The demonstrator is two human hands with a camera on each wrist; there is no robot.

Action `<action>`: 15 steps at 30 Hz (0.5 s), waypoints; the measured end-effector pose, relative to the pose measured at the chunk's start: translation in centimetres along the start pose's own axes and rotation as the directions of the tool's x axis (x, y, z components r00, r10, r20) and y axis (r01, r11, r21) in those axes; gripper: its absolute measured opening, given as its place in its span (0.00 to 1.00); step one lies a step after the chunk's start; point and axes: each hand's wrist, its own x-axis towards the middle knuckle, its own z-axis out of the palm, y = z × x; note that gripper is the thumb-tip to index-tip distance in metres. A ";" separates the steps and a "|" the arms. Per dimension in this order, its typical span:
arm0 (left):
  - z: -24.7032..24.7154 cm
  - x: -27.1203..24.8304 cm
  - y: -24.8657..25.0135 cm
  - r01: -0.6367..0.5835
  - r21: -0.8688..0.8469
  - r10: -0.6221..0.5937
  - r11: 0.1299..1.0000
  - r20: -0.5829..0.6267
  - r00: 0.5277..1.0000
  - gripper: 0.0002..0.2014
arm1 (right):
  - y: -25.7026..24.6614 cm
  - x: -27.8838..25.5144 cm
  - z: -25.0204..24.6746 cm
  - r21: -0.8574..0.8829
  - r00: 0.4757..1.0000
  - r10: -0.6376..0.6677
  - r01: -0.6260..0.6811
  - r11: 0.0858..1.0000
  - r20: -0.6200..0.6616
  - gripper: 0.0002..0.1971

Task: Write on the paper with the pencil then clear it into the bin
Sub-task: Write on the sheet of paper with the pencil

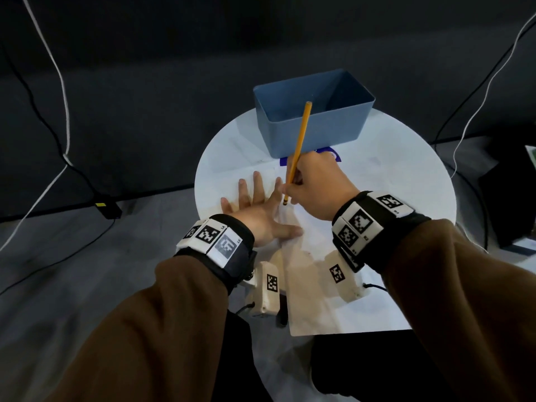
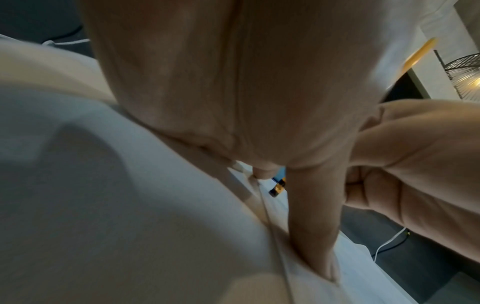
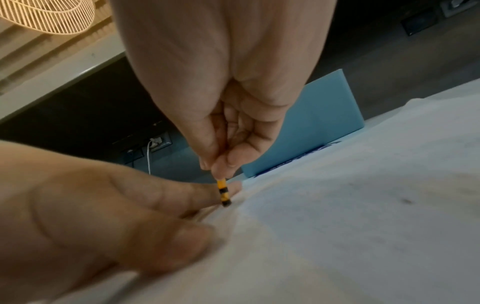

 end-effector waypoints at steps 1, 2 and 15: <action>0.0 0.0 0.0 -0.003 0.004 0.003 1.000 -0.005 1.000 0.55 | 0.2 0.0 -0.1 -0.013 1.000 0.005 -0.005 1.000 0.001 0.11; 0.1 0.0 -0.1 -0.009 0.006 0.009 1.000 -0.010 1.000 0.55 | 0.5 0.0 -0.2 -0.027 1.000 0.023 -0.023 0.999 -0.004 0.11; 0.2 0.1 -0.3 -0.018 -0.017 0.018 1.000 -0.017 1.000 0.55 | 0.9 -0.5 -0.8 -0.029 0.994 0.103 -0.104 0.994 -0.048 0.15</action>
